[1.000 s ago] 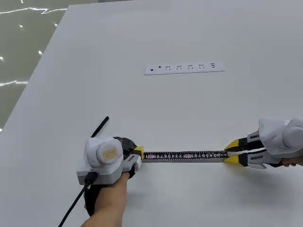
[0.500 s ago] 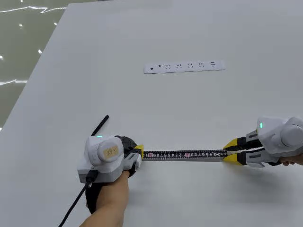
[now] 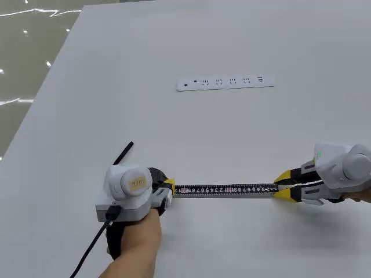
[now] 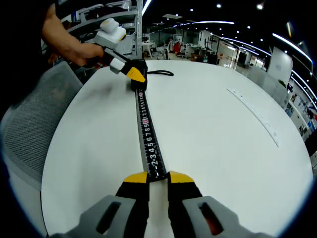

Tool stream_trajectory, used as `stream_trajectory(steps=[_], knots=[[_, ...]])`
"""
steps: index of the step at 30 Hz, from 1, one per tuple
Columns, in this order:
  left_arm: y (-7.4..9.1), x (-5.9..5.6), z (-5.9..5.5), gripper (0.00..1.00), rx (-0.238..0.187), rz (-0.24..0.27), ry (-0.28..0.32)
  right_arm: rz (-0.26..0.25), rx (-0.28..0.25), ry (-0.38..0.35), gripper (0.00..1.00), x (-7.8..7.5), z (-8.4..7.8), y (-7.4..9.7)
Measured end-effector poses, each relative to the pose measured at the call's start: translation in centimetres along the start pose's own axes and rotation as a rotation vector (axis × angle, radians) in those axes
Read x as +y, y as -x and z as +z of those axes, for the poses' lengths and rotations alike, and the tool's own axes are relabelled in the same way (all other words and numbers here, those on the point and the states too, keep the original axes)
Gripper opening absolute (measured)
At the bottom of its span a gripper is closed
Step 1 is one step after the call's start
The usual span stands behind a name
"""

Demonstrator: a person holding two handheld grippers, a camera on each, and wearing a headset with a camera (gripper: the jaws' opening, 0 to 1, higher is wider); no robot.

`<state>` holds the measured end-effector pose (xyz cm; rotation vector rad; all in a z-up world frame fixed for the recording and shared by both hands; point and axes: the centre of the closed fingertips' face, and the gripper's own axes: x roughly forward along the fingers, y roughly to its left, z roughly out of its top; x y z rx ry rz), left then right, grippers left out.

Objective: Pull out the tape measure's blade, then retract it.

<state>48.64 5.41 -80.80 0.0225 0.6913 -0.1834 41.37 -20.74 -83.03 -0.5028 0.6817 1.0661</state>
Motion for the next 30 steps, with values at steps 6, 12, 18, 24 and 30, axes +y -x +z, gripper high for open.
stream_trajectory(steps=[6,12,18,24,30], knots=[[0.0,0.0,0.0,0.61,0.002,-0.009,0.001,-0.001,0.003,0.001,0.13,0.0,0.1,0.0],[0.1,0.1,0.0,0.61,0.007,-0.025,0.0,0.002,0.0,0.005,0.13,0.1,0.3,-0.2],[0.1,0.1,0.0,0.61,0.013,-0.033,0.005,0.005,-0.006,0.01,0.13,0.4,1.2,-0.5],[0.1,0.1,-0.1,0.61,0.017,-0.041,0.007,0.008,-0.015,0.01,0.13,0.6,1.9,-0.8],[0.1,0.1,0.0,0.61,0.02,-0.044,0.009,0.012,-0.021,0.009,0.13,0.7,2.5,-1.1]])
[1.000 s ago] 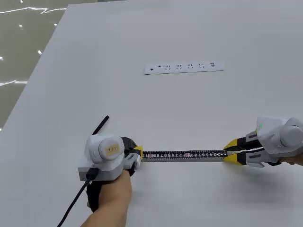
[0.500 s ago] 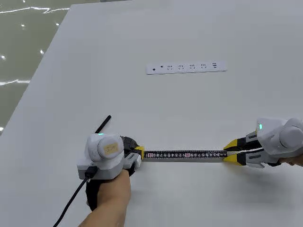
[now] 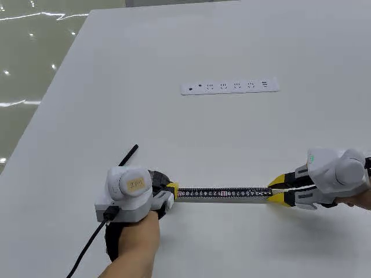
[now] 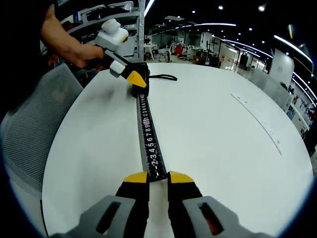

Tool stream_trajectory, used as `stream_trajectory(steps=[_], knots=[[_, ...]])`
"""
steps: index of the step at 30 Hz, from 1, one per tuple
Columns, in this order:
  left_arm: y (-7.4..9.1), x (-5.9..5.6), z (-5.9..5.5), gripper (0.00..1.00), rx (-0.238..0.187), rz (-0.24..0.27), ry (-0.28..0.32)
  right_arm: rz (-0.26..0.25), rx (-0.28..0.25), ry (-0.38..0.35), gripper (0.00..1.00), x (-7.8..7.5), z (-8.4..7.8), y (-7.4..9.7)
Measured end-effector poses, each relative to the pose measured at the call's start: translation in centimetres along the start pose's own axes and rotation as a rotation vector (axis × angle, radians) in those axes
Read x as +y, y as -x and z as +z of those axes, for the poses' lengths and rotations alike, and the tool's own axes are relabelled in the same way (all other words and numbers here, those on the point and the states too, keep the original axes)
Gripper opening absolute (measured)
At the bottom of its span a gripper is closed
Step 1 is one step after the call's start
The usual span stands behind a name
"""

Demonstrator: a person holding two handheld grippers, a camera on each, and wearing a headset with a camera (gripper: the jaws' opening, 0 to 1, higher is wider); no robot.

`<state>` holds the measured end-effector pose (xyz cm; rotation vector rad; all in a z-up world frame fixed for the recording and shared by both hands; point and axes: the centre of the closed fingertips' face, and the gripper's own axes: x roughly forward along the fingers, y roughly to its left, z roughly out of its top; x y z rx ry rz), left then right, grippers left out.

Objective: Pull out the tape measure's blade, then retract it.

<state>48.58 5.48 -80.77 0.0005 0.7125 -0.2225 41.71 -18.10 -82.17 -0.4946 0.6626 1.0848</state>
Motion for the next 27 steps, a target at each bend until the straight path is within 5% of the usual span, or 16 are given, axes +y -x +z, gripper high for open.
stream_trajectory(steps=[27], knots=[[0.1,0.1,0.0,0.61,0.008,-0.011,0.013,0.008,-0.017,-0.004,0.13,0.2,1.7,-1.4]])
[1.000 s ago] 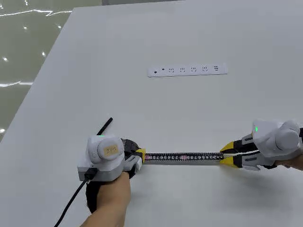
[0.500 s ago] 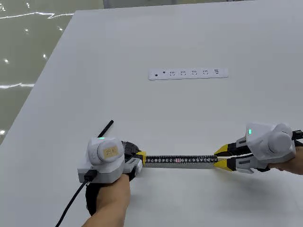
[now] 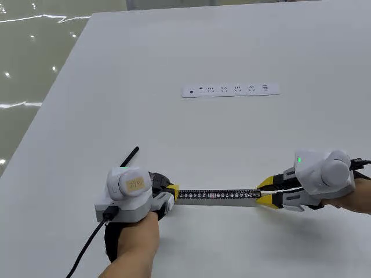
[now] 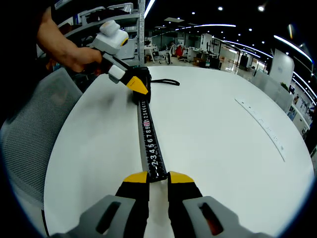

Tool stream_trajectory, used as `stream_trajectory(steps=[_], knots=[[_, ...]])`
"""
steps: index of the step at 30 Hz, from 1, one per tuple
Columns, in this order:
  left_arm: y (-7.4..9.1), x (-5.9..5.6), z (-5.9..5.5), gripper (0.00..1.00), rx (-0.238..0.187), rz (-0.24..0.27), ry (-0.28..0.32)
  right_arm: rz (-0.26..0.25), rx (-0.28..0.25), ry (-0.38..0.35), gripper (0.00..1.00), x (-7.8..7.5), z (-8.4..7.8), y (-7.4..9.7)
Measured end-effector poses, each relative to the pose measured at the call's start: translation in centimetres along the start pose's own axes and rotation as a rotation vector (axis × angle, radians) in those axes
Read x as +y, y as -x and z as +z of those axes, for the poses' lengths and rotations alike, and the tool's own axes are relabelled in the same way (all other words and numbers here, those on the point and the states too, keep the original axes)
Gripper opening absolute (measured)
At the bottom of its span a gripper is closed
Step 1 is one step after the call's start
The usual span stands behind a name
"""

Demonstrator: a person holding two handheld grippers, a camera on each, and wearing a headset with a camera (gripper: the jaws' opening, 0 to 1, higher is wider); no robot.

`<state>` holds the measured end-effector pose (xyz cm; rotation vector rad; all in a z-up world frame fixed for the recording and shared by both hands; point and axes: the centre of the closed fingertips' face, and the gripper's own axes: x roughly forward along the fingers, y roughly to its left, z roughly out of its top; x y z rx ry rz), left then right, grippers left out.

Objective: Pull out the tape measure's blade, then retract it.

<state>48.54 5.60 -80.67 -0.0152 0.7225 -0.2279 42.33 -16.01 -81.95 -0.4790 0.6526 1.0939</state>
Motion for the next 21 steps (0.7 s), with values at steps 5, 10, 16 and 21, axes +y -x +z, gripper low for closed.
stream_trajectory(steps=[5,10,16,21], knots=[[0.03,0.0,-0.03,0.61,0.001,-0.002,0.001,0.0,-0.003,0.0,0.13,0.07,0.14,-0.15],[0.01,0.03,-0.01,0.61,0.002,-0.004,0.003,0.0,-0.005,-0.001,0.13,0.04,0.27,-0.33],[0.02,0.01,0.0,0.61,0.003,-0.007,0.005,0.0,-0.007,-0.001,0.13,0.02,0.46,-0.62],[0.05,-0.01,0.01,0.61,0.004,-0.007,0.007,0.001,-0.01,-0.002,0.13,0.1,0.76,-0.8]])
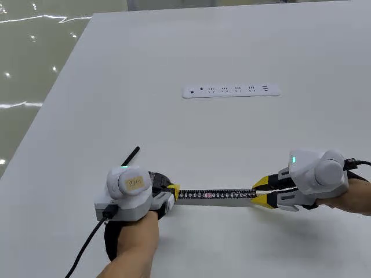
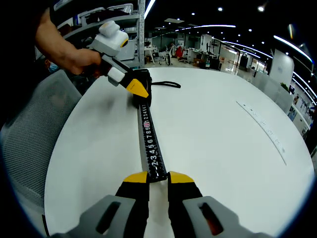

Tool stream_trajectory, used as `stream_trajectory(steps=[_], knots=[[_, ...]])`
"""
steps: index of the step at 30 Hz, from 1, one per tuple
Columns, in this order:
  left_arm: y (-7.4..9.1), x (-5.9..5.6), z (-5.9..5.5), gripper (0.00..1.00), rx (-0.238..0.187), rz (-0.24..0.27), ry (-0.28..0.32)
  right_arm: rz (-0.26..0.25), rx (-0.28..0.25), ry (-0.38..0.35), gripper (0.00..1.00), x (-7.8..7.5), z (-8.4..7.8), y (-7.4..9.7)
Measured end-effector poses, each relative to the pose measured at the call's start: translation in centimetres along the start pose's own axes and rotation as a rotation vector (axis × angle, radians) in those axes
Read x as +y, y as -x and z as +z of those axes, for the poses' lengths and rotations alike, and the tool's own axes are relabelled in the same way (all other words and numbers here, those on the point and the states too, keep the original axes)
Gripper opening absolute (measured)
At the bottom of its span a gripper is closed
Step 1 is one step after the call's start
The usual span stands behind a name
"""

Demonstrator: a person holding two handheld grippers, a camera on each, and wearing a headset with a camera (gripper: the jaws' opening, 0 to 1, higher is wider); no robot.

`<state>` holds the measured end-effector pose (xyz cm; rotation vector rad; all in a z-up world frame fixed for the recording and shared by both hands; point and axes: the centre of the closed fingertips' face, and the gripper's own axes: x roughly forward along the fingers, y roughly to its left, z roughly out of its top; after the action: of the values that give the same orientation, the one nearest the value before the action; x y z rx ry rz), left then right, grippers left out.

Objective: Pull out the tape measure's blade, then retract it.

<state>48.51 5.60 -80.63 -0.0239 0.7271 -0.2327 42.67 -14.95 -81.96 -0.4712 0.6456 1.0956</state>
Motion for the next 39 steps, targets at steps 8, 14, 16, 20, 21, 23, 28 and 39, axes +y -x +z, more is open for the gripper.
stream_trajectory(steps=[8,14,16,20,21,23,28,39], knots=[[0.0,0.0,0.0,0.61,0.005,-0.001,-0.003,0.001,-0.002,-0.001,0.13,0.2,0.4,-0.5],[0.1,0.1,0.0,0.61,0.005,-0.003,0.0,0.002,-0.007,-0.004,0.13,0.3,0.8,-0.8],[0.1,0.0,0.0,0.61,0.006,-0.003,0.001,0.002,-0.007,-0.004,0.13,0.4,0.9,-0.9],[0.1,0.1,0.0,0.61,0.006,-0.004,0.003,0.003,-0.01,-0.006,0.13,0.4,1.1,-1.0],[0.1,0.1,0.0,0.61,0.007,-0.004,0.003,0.003,-0.011,-0.007,0.13,0.4,1.2,-1.1],[0.0,0.1,0.0,0.61,0.007,-0.003,0.002,0.005,-0.011,-0.009,0.13,0.5,1.3,-1.2],[0.0,0.1,-0.1,0.62,0.008,-0.003,0.003,0.005,-0.011,-0.009,0.13,0.6,1.4,-1.4],[0.0,0.1,0.0,0.62,0.008,-0.005,0.007,0.005,-0.012,-0.013,0.13,0.7,1.7,-1.7]])
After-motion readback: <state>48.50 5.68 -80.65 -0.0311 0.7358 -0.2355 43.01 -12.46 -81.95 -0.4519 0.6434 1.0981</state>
